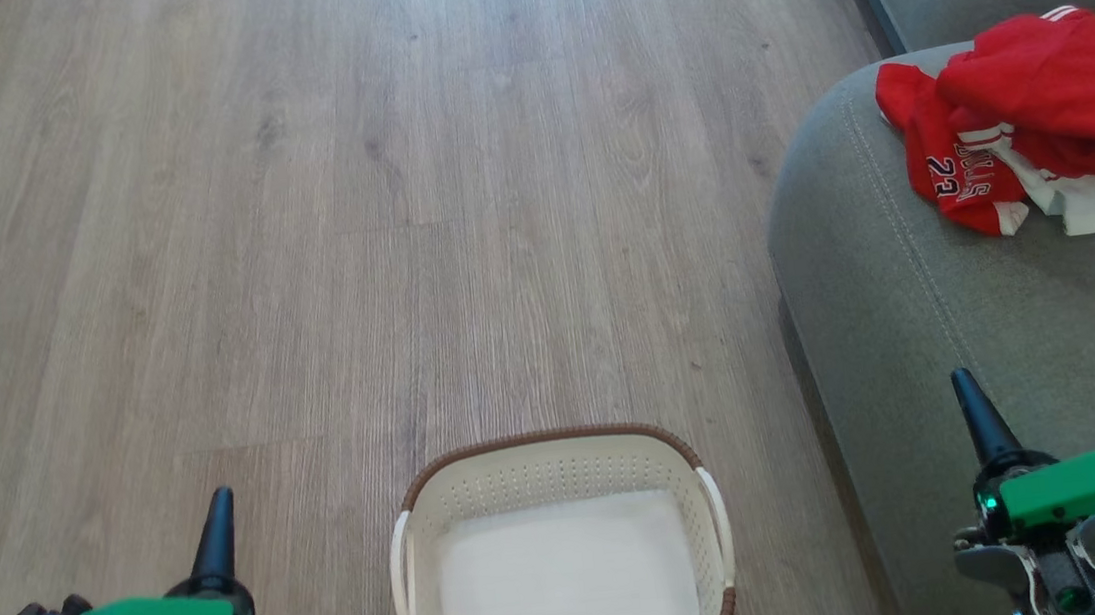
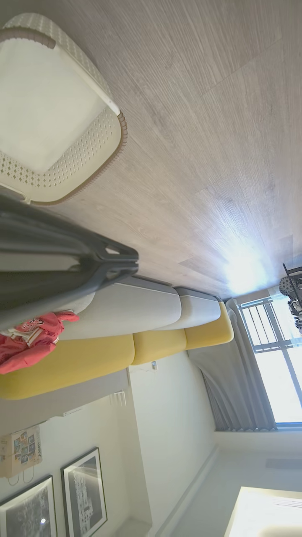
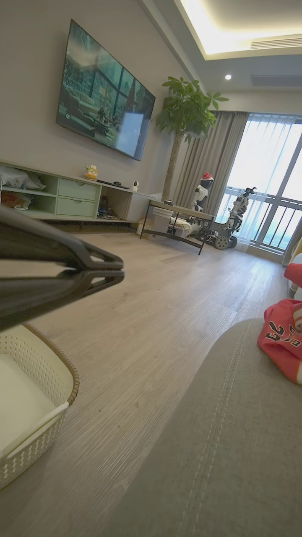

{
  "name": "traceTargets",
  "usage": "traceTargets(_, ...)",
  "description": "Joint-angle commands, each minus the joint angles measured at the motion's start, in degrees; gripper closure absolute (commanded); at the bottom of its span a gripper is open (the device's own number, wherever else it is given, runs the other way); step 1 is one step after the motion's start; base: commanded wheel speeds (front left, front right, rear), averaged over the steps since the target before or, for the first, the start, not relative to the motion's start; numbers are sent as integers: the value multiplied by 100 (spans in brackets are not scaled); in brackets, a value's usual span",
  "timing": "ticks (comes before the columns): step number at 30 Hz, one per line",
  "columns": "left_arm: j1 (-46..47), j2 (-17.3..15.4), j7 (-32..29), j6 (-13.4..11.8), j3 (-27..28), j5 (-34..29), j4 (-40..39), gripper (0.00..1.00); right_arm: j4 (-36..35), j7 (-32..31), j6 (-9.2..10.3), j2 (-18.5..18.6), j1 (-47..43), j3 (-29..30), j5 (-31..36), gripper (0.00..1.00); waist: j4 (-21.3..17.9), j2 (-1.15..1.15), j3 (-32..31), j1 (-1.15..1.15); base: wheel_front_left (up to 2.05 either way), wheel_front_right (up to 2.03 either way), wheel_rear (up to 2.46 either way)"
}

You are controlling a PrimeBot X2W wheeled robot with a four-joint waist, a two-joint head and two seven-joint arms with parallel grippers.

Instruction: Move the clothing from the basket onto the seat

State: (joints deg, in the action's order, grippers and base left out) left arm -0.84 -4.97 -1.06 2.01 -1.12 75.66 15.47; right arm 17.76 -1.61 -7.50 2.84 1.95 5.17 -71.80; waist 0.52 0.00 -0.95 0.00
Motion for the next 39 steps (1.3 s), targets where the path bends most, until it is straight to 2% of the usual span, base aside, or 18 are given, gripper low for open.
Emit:
traceTargets(1, 399, -6, -57, 71, 217, 134, -156, 100, -231, -56, 0, 8, 309, -56, -158, 100, -2, 0, 4, 0, 0, 0, 0)
traceTargets(30, 698, 191, -522, 540, 739, 1636, -140, 100, -370, -480, 1, 4, 422, 132, -2003, 100, -51, 0, 111, 0, 0, 0, 0)
traceTargets(39, 703, 196, -533, 548, 751, 1661, -140, 100, -373, -488, 1, 4, 424, 135, -2036, 100, -52, 0, 113, 0, 0, 0, 0)
